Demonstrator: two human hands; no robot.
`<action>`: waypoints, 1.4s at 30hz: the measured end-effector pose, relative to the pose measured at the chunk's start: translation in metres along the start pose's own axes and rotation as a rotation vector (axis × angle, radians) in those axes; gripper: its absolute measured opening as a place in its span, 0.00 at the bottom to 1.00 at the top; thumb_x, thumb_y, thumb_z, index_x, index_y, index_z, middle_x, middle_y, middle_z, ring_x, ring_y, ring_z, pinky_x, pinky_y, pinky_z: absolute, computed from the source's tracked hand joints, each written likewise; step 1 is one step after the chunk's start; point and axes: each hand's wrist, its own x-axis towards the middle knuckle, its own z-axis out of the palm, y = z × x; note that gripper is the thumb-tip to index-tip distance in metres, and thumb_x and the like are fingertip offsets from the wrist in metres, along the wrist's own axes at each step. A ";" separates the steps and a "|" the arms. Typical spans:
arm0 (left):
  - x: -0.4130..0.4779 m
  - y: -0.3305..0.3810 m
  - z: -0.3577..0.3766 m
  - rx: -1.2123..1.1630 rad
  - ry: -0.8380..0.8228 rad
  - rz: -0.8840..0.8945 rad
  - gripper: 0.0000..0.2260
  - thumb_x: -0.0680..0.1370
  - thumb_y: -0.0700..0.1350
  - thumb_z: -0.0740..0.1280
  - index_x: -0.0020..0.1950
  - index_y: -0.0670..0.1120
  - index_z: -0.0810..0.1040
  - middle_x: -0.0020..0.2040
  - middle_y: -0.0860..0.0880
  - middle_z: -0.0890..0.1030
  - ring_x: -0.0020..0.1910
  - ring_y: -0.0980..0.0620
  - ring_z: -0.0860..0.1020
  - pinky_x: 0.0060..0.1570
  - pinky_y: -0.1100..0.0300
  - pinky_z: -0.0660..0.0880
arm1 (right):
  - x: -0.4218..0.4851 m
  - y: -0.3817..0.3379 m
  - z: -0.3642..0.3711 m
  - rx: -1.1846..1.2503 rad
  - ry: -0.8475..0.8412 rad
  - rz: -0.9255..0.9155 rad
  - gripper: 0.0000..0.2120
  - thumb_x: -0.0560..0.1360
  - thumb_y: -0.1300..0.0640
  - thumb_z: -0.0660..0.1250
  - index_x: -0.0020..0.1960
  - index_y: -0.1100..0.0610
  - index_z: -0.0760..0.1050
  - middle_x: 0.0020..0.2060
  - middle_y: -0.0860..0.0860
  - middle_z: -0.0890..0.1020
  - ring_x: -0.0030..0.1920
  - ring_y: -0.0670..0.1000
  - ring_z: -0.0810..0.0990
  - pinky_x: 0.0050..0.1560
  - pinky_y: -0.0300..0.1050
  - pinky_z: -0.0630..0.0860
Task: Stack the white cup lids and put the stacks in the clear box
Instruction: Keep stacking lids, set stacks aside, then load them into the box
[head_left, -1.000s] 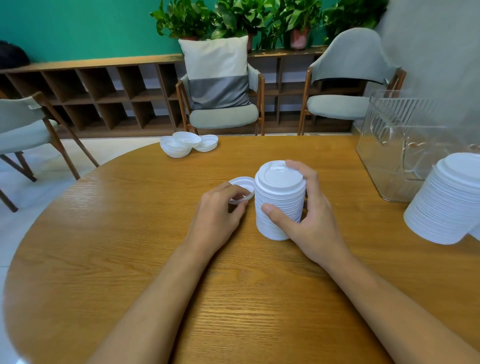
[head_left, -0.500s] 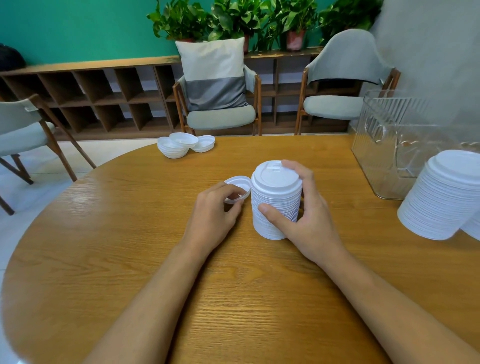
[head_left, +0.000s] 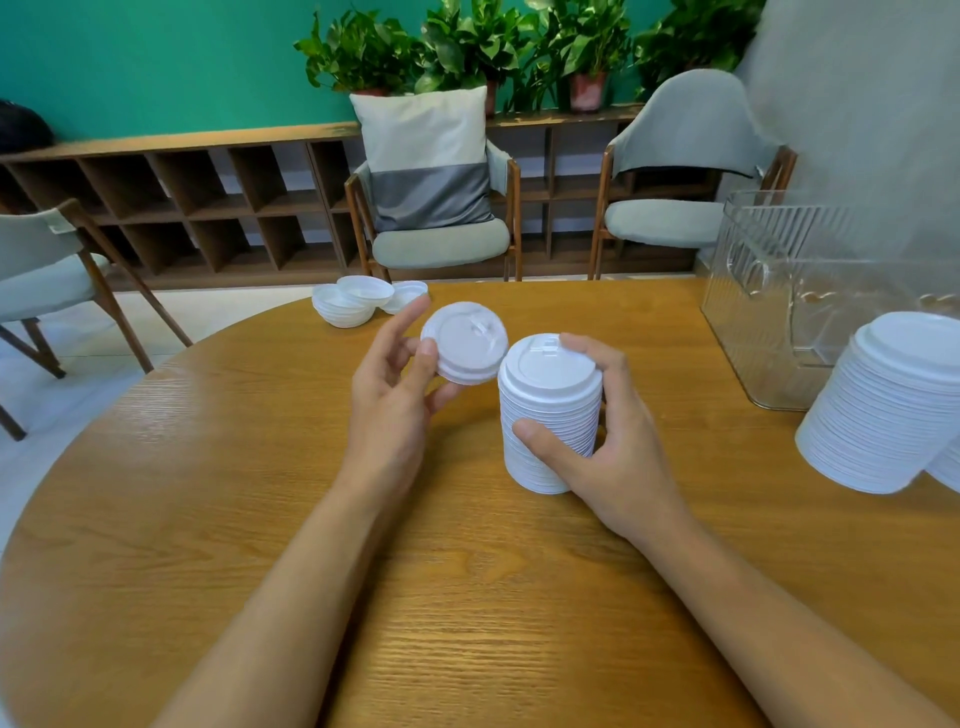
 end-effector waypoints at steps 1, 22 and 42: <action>0.002 0.003 0.000 -0.124 -0.007 -0.061 0.15 0.86 0.39 0.62 0.72 0.49 0.77 0.57 0.50 0.85 0.56 0.51 0.83 0.50 0.60 0.83 | 0.000 -0.001 0.001 0.011 0.006 0.003 0.36 0.70 0.36 0.75 0.73 0.42 0.65 0.68 0.40 0.74 0.69 0.44 0.74 0.62 0.31 0.71; -0.006 -0.002 0.012 0.078 -0.278 -0.058 0.15 0.87 0.45 0.60 0.67 0.49 0.83 0.51 0.48 0.81 0.42 0.53 0.69 0.39 0.62 0.67 | -0.001 -0.007 0.006 0.048 -0.006 -0.026 0.39 0.72 0.40 0.75 0.78 0.36 0.60 0.70 0.37 0.74 0.70 0.46 0.75 0.66 0.45 0.76; -0.021 -0.002 0.024 0.357 -0.214 0.200 0.27 0.68 0.58 0.79 0.65 0.53 0.81 0.62 0.53 0.81 0.65 0.56 0.79 0.61 0.60 0.77 | -0.002 -0.008 0.008 0.064 -0.019 -0.011 0.40 0.71 0.40 0.74 0.79 0.37 0.60 0.68 0.42 0.76 0.67 0.49 0.78 0.63 0.41 0.77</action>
